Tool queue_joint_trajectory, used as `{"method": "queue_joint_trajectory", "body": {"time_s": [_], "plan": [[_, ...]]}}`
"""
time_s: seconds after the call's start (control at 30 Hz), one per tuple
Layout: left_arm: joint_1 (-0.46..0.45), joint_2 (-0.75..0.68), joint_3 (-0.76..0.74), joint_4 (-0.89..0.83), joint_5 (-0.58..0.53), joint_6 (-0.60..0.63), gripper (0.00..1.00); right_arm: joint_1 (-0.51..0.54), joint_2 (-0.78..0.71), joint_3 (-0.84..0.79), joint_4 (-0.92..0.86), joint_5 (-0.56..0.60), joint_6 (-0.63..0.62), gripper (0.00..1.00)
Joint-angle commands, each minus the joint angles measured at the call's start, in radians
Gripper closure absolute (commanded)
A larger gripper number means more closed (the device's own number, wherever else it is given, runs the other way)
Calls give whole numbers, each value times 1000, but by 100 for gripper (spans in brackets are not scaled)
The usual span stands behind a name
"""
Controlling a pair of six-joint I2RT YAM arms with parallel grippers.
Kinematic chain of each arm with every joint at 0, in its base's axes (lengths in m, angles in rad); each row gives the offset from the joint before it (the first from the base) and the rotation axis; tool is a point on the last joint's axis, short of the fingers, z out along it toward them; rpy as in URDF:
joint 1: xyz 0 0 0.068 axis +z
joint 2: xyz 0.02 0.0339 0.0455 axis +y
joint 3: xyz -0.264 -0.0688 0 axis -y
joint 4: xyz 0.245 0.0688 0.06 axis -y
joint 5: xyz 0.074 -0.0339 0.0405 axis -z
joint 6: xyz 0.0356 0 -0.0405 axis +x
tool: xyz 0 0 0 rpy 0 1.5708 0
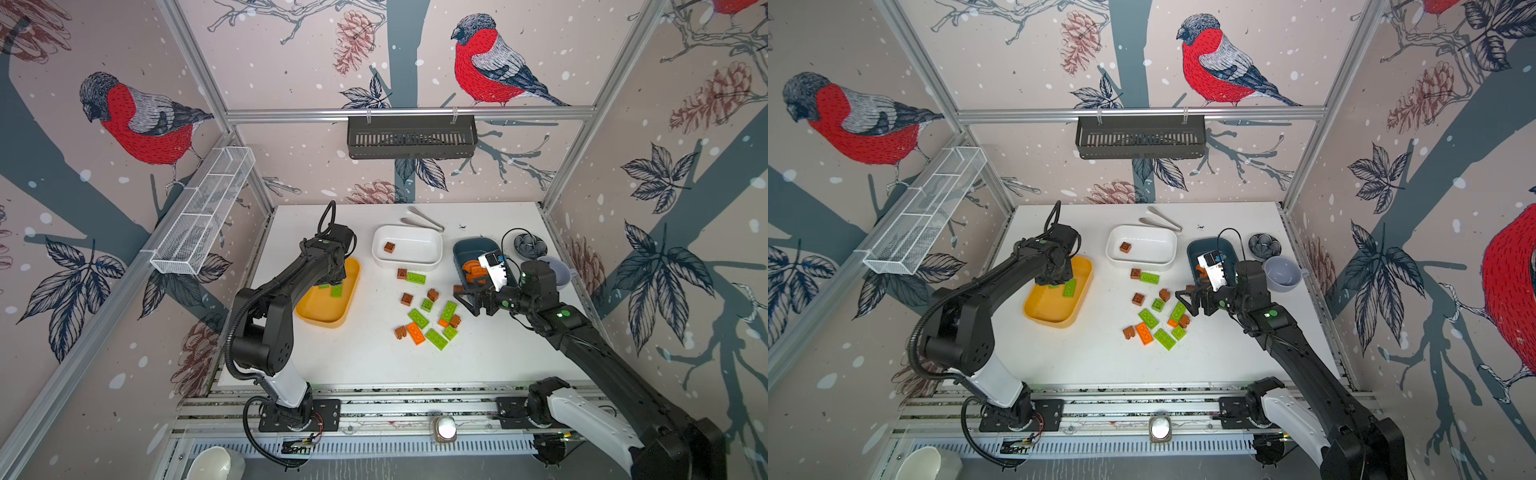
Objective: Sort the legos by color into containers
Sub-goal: 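Carry the lime-green brick over the yellow tub and release it, then lower the left gripper onto a brown 2x2 brick and grasp it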
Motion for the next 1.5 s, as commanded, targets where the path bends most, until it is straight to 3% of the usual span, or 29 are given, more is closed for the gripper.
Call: {"method": "queue_joint_trajectory", "body": {"time_s": [0.0, 0.1, 0.27, 0.5, 0.77, 1.17, 1.37, 1.47], "plan": [[8, 24, 27, 31, -20, 64, 38, 1, 4, 7, 28, 0, 4, 1], [7, 28, 45, 10, 23, 57, 23, 0, 6, 9, 28, 4, 4, 1], [-36, -31, 66, -37, 167, 11, 17, -3, 11, 17, 18, 18, -4, 1], [-215, -129, 37, -48, 367, -85, 18, -28, 21, 35, -22, 17, -39, 1], [-410, -210, -129, 129, 584, 87, 22, -87, 20, 42, -58, -9, -73, 1], [-605, -145, -287, 299, 472, 211, 26, -92, -26, 26, -88, -1, -70, 1], [-614, -72, -288, 294, 440, 243, 33, -94, -31, 35, -107, 4, -77, 1], [-620, -66, -299, 313, 453, 253, 42, -95, -35, 34, -107, 5, -73, 1]]}}
